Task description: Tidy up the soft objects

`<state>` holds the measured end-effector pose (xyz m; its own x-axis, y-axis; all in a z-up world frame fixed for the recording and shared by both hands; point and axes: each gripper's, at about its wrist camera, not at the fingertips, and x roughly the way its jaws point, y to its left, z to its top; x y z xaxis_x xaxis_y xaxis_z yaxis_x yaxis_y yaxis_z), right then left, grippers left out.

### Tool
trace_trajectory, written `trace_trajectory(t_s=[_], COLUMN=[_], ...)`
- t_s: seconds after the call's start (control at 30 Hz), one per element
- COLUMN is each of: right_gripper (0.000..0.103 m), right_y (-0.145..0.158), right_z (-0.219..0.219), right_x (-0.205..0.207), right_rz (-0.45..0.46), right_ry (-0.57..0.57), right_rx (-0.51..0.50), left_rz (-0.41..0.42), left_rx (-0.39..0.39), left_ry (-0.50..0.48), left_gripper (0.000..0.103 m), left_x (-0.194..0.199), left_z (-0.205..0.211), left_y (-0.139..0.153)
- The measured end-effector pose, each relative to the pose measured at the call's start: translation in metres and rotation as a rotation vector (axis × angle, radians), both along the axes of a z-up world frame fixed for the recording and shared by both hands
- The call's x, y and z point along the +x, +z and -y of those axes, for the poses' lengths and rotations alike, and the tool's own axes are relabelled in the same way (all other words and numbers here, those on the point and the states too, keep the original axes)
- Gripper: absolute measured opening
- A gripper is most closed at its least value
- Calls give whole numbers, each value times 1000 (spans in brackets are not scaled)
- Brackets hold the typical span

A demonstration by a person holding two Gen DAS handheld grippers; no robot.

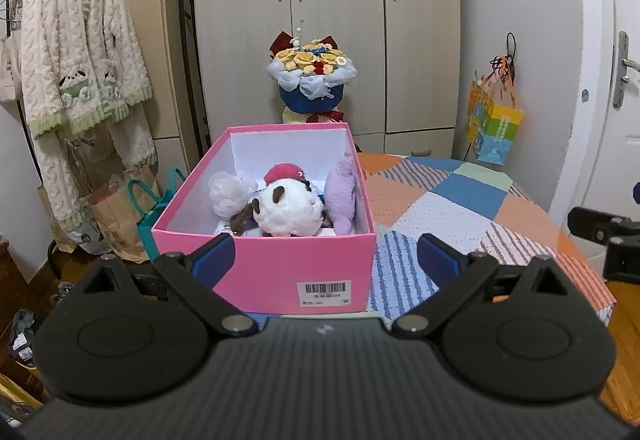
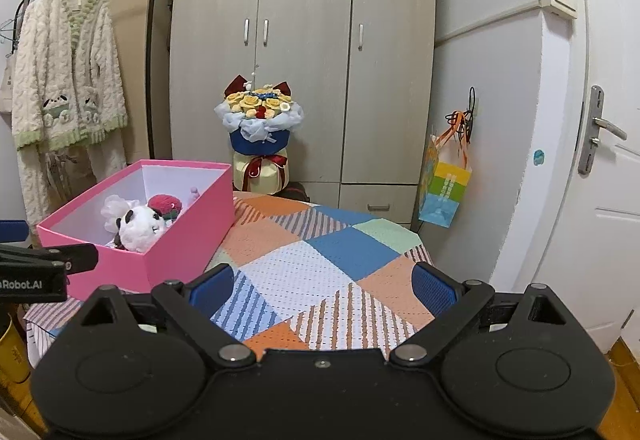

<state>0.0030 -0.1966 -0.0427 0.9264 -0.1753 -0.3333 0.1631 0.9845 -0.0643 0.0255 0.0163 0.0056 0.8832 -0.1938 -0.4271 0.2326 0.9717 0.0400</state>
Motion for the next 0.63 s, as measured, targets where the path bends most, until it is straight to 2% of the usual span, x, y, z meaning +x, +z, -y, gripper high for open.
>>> trace_trajectory(t_s=[0.3,0.43,0.63], right_gripper=[98,98,98], right_y=[-2,-3,-5], right_z=[0,1,3], right_x=[0,1,3], right_rz=[-6,-11,-15], right_ry=[-3,-7,-14], right_rx=[-2,-7,0], left_rz=[-18,-36,-24], left_rx=[-15,-47,-49], left_ry=[-11,-17,-2], left_gripper=[102,103,103], left_x=[-1,1,0], left_z=[0,-3,-6], left_y=[0,0,0])
